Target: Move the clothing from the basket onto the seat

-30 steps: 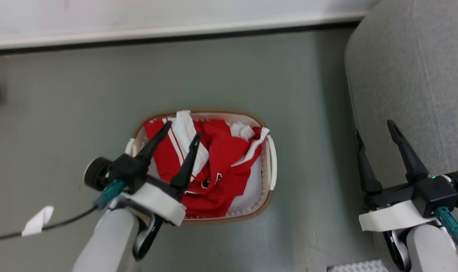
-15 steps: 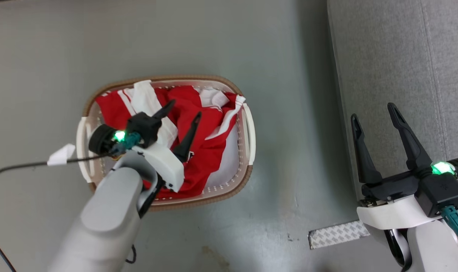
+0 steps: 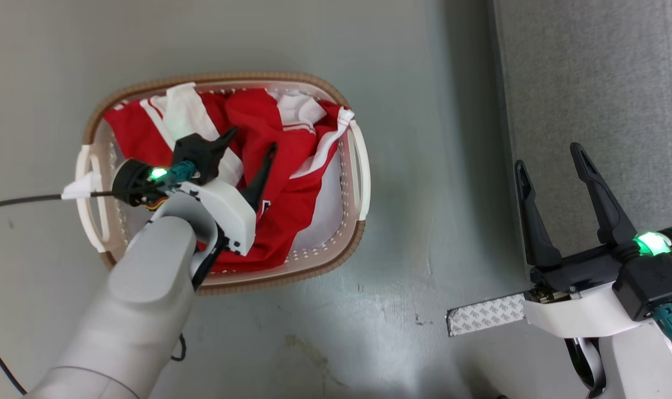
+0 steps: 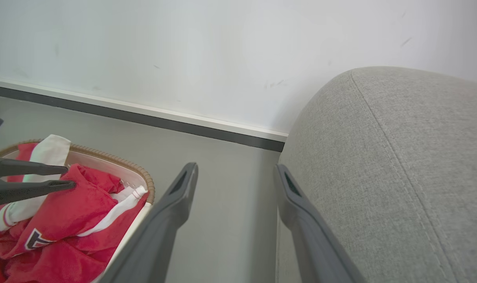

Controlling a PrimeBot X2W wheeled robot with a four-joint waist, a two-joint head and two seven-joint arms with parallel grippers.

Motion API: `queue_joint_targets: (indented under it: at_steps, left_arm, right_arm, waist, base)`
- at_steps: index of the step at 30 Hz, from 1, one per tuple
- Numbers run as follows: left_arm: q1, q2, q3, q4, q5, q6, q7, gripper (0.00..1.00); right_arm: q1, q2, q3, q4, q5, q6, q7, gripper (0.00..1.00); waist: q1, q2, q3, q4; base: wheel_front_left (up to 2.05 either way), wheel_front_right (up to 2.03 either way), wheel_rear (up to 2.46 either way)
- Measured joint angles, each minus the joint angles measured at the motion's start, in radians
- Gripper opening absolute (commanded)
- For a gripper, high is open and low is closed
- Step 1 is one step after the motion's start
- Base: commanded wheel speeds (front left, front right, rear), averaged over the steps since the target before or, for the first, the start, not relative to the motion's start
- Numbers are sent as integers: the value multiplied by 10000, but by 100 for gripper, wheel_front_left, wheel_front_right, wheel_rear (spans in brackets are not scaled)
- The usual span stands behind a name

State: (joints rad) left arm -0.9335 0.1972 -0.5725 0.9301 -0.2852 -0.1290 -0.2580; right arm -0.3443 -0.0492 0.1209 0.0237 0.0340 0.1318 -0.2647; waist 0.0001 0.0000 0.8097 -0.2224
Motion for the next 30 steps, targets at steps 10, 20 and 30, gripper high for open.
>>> queue_joint_targets:
  at_steps: [10, 20, 30]
  left_arm:
    - [-356, 121, -345, 441, -380, 0, -59, 88]
    - [-37, 376, -907, -1137, -1415, 0, -61, 0]
    - [2401, 951, 207, -3473, -2173, 2, -61, 0]
  right_arm:
    - [-6, 0, 15, -184, 13, 0, 0, 100]
    - [-19, 2, -50, -2, 46, 0, 0, 100]
    - [111, 8, -77, 918, 221, 2, -2, 100]
  waist:
    - [0, 0, 535, -199]
    - [-1, 0, 334, -145]
    - [-2, 0, -1410, 264]
  base:
    - [0, 0, 0]
    - [0, 0, 0]
    - [0, 0, 0]
